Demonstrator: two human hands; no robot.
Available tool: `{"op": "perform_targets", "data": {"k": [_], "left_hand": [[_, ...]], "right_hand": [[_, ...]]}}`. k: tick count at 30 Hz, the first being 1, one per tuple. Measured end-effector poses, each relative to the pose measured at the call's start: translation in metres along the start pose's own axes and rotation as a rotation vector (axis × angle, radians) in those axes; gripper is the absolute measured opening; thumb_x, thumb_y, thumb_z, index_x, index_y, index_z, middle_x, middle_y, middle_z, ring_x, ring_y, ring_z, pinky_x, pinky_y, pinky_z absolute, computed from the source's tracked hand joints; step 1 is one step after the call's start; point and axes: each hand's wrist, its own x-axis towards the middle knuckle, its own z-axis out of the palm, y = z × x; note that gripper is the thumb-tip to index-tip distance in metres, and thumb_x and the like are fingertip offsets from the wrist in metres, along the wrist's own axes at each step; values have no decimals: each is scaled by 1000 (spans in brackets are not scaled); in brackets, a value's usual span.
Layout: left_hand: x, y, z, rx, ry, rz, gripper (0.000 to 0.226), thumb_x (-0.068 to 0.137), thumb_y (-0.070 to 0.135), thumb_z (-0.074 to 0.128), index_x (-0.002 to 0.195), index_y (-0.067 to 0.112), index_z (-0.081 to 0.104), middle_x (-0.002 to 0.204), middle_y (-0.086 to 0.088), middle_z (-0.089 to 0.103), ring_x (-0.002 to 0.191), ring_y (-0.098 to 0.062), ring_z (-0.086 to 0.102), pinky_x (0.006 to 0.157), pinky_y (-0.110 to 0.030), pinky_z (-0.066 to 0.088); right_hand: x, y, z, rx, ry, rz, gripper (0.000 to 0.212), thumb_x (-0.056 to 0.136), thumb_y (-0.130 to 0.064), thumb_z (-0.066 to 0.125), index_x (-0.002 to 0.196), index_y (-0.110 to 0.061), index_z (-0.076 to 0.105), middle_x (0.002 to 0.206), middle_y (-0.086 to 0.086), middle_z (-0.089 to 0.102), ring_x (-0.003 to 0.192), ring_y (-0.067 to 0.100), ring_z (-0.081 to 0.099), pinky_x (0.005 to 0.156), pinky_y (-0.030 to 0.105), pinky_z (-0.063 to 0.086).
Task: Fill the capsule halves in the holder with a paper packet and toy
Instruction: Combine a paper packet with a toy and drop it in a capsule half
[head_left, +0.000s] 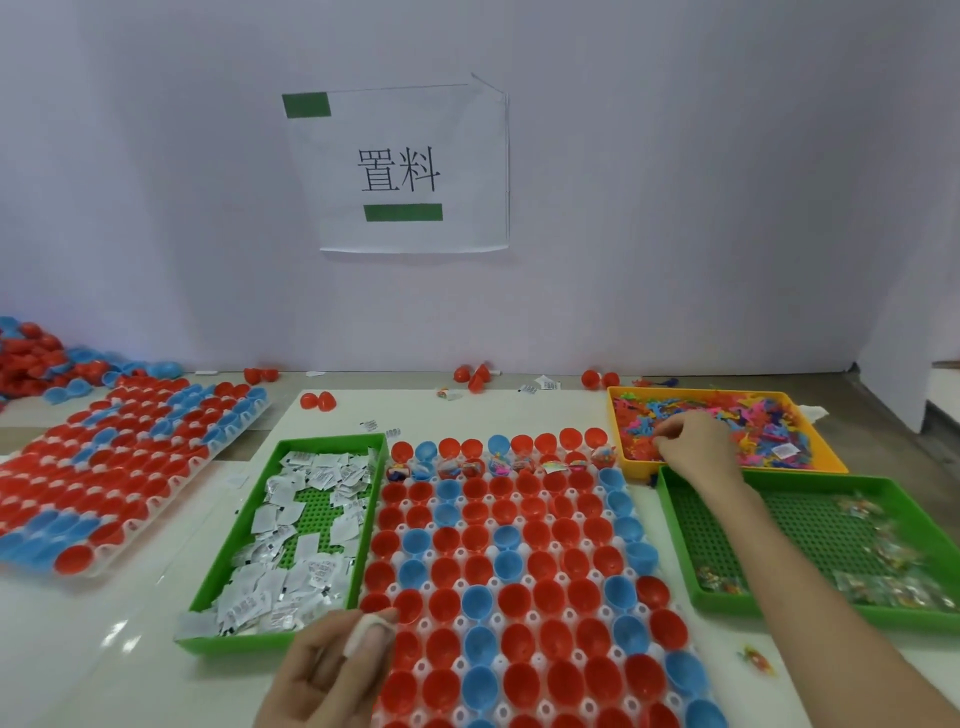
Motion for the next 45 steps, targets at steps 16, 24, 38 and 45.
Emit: {"op": "perform_targets", "data": {"k": [16, 24, 38, 45], "left_hand": [[-22, 18, 64, -135, -38, 156, 15, 61, 15, 81, 76, 14, 76, 82, -15, 77, 77, -22, 76, 66, -24, 59], [-38, 31, 81, -219, -125, 234, 16, 69, 24, 75, 85, 22, 79, 87, -10, 78, 86, -22, 76, 73, -23, 59], [-16, 20, 40, -220, -170, 128, 16, 73, 13, 75, 87, 21, 74, 90, -13, 78, 92, -25, 75, 81, -34, 56], [-13, 17, 11, -105, -192, 188, 22, 63, 17, 75, 81, 30, 77, 82, -10, 78, 76, -15, 76, 63, -15, 55]], "right_hand": [[-242, -130, -97, 1070, -68, -324, 13, 69, -29, 79, 81, -25, 77, 80, 2, 75, 70, 14, 71, 67, 20, 57], [-274, -147, -82, 1068, 63, -266, 19, 78, -1, 78, 77, -20, 75, 75, -1, 74, 67, 10, 72, 63, 17, 55], [-284, -155, -45, 869, 2, -329, 25, 86, -8, 75, 87, -33, 74, 85, -7, 75, 80, 12, 72, 70, 19, 56], [-226, -27, -82, 376, 292, 6, 24, 88, -5, 71, 93, -29, 74, 93, -6, 76, 85, 10, 70, 70, 19, 54]]}}
